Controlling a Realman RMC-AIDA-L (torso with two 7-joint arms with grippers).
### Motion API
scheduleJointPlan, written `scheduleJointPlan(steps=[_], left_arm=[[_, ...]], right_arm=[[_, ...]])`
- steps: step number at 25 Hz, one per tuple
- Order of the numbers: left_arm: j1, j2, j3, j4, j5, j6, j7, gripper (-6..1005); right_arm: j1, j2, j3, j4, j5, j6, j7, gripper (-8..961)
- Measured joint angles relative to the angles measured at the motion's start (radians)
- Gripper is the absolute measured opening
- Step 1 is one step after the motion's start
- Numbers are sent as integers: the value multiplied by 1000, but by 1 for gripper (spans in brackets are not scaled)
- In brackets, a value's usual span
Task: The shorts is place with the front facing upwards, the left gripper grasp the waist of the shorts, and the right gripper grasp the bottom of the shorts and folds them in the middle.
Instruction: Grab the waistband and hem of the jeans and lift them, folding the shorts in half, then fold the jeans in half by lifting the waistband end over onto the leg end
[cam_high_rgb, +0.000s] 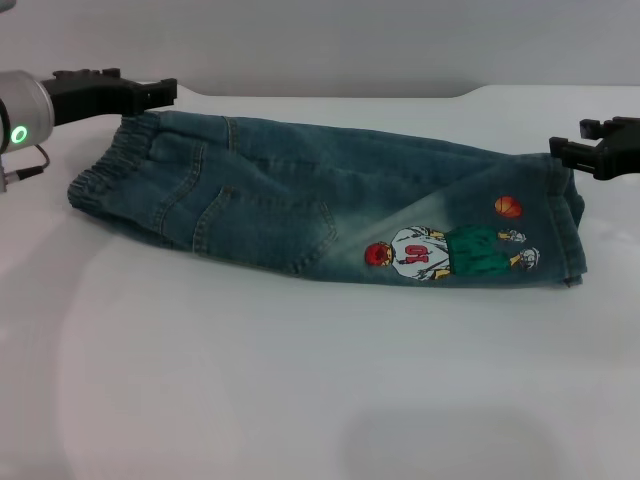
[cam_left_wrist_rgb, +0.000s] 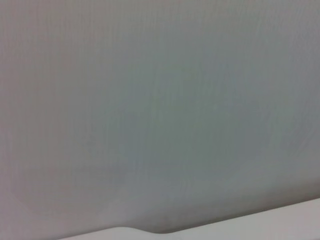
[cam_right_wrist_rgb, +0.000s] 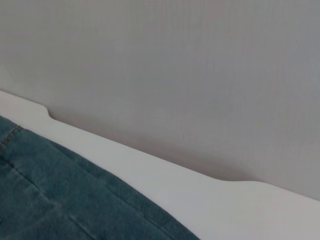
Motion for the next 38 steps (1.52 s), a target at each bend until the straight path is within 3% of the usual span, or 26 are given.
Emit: scheduleJointPlan(steps=[2,6,12,17,20,27,38], left_arm=[[-3,3,-5,5,26,0,1,790],[-4,14,-8,6,61,12,-8,825],[-9,56,-53,-26,111,136,-53,836],[-12,95,-93,-27,192,249,-52,838],[-13,106,-110,-26,244,273,-49,838],[-18,106,-161,-37,353,276,-51,837],[-63,99,-162,-130,394,258,-56,838]], right_arm=[[-1,0,0,0,4,-1,0,499],[-9,2,0,-3,41,-2,-4,499],[-33,6,-2,-2,151,-8,-59,499],[-34,6,-21,2,155,-10,-63,499],[-34,6,-33,2,163,-10,-64,500],[-30,6,-42,2,170,-11,-60,500],[-32,7,-41,4,196,-18,-61,500]])
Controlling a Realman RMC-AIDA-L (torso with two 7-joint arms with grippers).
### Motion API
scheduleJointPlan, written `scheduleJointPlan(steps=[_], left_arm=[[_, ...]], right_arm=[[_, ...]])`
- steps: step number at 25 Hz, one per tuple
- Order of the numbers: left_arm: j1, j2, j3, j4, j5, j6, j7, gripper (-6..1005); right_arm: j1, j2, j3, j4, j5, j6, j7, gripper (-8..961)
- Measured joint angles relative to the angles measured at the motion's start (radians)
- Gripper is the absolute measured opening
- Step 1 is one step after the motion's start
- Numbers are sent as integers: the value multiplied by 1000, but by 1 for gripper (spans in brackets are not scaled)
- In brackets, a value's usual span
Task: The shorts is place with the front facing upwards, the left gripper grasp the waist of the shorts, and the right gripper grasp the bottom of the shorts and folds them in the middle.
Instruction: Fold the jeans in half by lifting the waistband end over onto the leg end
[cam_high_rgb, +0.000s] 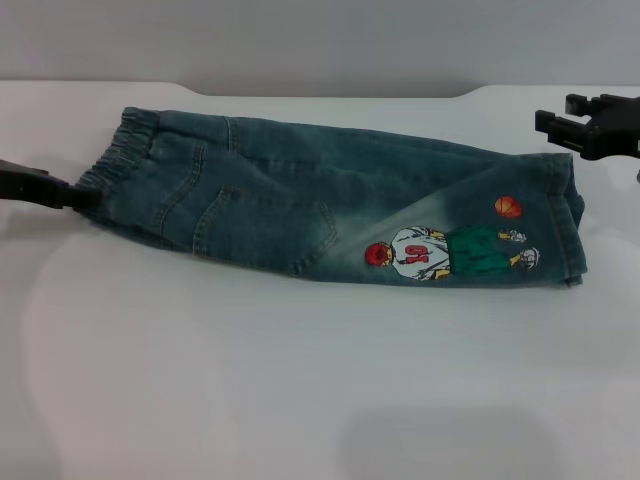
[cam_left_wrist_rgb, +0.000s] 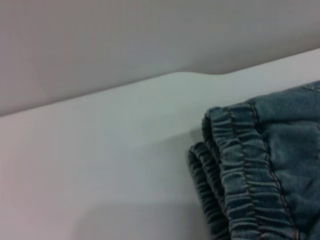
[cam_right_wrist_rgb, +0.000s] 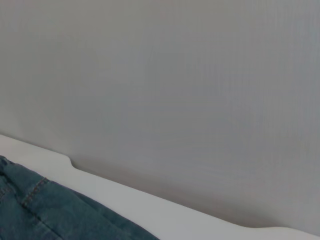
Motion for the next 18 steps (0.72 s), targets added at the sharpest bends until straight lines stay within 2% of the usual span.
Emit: scheduleJointPlan(steps=[6,18], left_arm=[[-20,0,0,-36,1,-5,3,837],[-43,-19,8,-42,2,10,3,838]], right_arm=[[4,0,2,0,1,5,-1,500],[8,-5,4,1,1,23,-3,499]])
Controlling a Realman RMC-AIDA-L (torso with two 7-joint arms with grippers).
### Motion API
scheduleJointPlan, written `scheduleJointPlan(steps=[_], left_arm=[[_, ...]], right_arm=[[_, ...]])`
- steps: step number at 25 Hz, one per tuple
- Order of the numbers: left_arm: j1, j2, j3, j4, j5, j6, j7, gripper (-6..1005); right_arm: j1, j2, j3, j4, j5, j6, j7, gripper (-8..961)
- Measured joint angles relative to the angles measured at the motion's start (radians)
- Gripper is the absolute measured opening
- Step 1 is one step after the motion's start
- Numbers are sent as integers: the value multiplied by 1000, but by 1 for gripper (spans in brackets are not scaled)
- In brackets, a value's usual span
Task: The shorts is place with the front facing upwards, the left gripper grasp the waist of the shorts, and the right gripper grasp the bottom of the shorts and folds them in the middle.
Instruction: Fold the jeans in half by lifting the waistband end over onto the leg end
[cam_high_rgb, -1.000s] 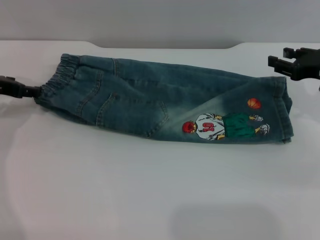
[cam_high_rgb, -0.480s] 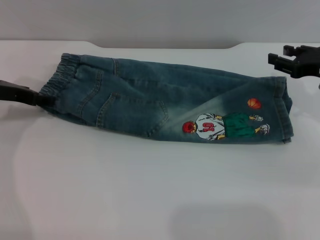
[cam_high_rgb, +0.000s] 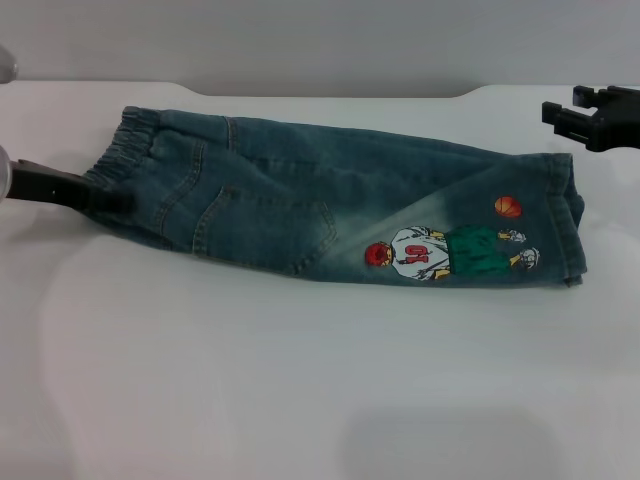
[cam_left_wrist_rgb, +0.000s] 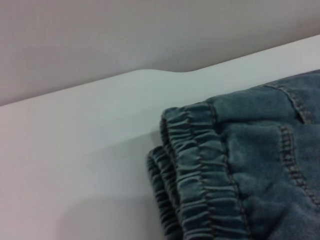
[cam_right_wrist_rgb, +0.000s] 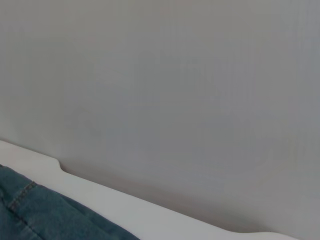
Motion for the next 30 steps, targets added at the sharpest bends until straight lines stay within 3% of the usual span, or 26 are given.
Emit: scheduleJointPlan(steps=[6,17,24,30], left_arm=[[-8,-2,1,-6,0,14,2,834],[-3,-8,-1,27,19,24,2,656],[-8,-8,2,34,21,17,4,349],[-9,-21,0,77,22,25,4,107]], right_arm=[[0,-1,5,0,0,0,-2,499],[-4,-1,6,0,0,9,-8,500],[-6,-1,6,0,0,10,-8,500],[-1,-1,5,21,0,27,-8,499]])
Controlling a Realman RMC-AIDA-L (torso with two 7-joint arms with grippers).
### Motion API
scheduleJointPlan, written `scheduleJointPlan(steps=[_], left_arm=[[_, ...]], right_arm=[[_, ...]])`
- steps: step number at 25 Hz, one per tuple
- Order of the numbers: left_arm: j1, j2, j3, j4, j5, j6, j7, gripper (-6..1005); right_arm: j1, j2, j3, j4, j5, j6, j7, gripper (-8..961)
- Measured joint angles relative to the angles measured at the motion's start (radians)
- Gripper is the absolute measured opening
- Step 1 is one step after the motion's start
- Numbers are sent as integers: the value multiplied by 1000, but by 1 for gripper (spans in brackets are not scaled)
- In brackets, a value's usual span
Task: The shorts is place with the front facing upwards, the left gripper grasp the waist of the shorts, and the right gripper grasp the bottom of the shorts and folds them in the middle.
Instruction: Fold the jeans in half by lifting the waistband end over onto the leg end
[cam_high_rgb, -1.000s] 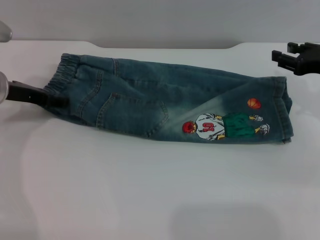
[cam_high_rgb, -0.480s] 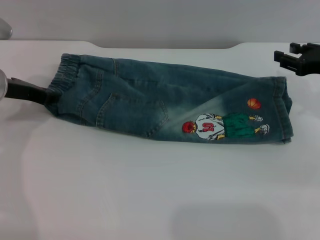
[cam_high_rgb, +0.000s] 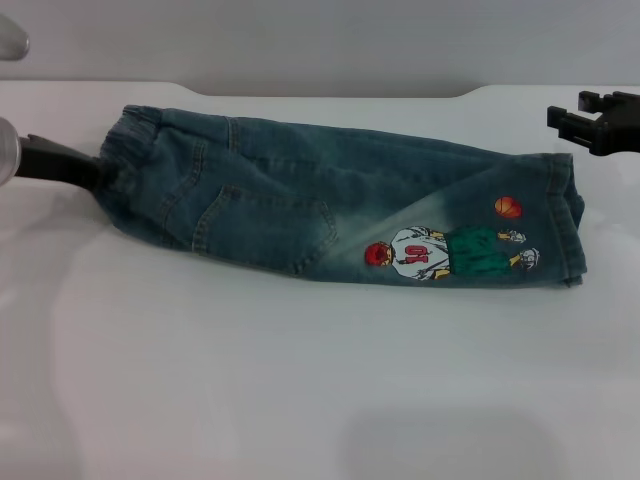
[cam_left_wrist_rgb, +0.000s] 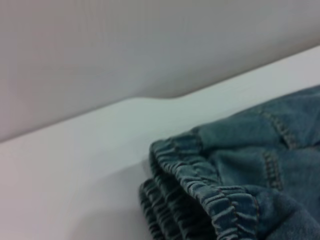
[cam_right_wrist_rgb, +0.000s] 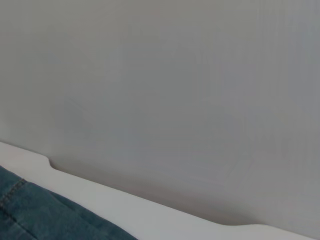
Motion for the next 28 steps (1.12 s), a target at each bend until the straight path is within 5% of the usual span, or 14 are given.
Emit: scheduleJointPlan(steps=[9,17,28], left_arm=[[3,-57,5,199,-2,113,-1,58],[-8,-62,120,363,-21,156,-76,56],[-73,-66,202,434,-61,179,-97,62]], right_arm=[[1,-1,-6,12,0,6,2,499],[30,0,-25,73,-8,7,-1,500],[80,0,-66,161,-10,9,-3,499]])
